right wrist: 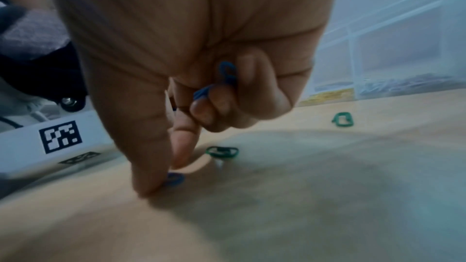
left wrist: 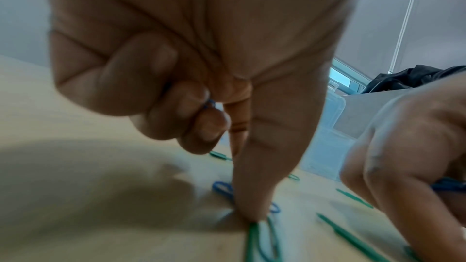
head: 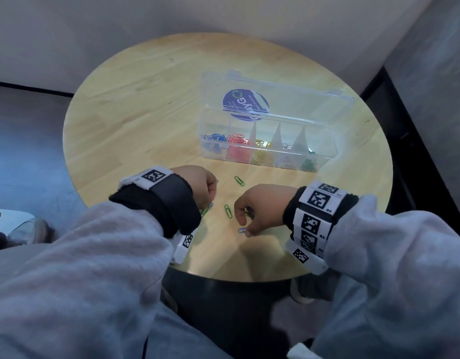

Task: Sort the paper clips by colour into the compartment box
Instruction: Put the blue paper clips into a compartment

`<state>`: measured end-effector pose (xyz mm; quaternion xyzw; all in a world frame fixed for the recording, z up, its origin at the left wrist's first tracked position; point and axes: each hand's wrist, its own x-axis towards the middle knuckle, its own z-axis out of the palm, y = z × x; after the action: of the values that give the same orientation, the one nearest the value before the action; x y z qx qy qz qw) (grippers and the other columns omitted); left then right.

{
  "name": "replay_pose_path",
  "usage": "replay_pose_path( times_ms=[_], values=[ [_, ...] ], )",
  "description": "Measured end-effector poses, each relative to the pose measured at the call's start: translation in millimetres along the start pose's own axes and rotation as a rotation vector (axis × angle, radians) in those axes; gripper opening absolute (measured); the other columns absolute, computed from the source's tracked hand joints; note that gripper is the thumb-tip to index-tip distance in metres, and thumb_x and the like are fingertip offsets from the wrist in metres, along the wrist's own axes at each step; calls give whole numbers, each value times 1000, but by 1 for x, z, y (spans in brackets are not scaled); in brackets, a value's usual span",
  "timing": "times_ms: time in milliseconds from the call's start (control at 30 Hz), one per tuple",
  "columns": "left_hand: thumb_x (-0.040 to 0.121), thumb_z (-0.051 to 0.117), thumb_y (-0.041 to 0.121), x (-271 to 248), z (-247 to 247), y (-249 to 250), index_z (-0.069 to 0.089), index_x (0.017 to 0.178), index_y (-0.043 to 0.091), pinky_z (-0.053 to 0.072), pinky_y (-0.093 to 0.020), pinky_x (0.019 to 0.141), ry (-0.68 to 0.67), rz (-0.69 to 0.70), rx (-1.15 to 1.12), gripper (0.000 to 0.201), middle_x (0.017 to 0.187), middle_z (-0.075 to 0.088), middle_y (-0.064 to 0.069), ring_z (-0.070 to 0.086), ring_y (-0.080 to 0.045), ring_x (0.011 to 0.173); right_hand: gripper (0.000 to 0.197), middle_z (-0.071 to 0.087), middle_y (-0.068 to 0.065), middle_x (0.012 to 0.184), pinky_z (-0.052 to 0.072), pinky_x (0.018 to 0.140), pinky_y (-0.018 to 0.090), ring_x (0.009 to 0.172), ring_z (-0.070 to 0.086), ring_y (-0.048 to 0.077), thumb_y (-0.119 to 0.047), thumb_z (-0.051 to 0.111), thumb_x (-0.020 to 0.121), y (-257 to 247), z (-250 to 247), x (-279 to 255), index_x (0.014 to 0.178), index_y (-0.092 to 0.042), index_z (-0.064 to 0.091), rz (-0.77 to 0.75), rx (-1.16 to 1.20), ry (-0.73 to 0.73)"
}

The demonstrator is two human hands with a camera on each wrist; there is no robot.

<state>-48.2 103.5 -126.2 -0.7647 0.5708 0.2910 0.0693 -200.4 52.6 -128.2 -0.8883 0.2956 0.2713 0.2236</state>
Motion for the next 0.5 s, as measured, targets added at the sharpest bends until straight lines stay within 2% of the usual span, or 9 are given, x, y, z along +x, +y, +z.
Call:
replay_pose_path(
  times_ms=[100,167,300,367,433,500],
  values=[
    [80,58,15,5,1,0,58,77,23,30,-17,48,-23,-14,24,8,67,55,7,50,-13,64,12,49,-10,65,44,64,27,58,44,6,-19,69,77,1,0,2,72,-22,59,6,2,-3],
    [79,57,14,6,2,-2,58,77,22,36,-19,55,-47,-27,12,9,73,57,3,50,-18,70,10,50,-9,64,44,63,27,58,45,8,-15,67,77,1,-1,4,71,-20,60,23,10,-11],
    [79,62,19,7,-3,-6,63,76,20,40,-23,65,-100,-40,-128,3,71,59,1,50,-19,67,7,51,-8,62,42,60,25,59,45,10,-12,67,75,1,-5,3,73,-17,63,32,81,-23],
    [80,63,21,8,-11,-8,62,77,16,37,-24,63,-111,-54,-276,7,69,56,-3,45,-20,61,5,52,-11,59,41,60,22,58,46,7,-15,70,74,3,-11,1,73,-17,66,41,182,3],
    [82,60,16,10,-20,-8,57,75,11,33,-25,59,-108,-87,-509,9,66,48,-5,39,-21,58,6,53,-12,56,39,57,19,55,45,7,-19,71,74,7,-21,-1,71,-18,66,59,300,36],
    [84,52,9,9,-29,-7,50,71,9,29,-22,50,-82,-127,-785,13,65,44,-4,35,-17,55,15,49,-6,58,38,54,20,50,43,10,-22,71,76,9,-33,-1,66,-21,60,82,417,67]
  ],
)
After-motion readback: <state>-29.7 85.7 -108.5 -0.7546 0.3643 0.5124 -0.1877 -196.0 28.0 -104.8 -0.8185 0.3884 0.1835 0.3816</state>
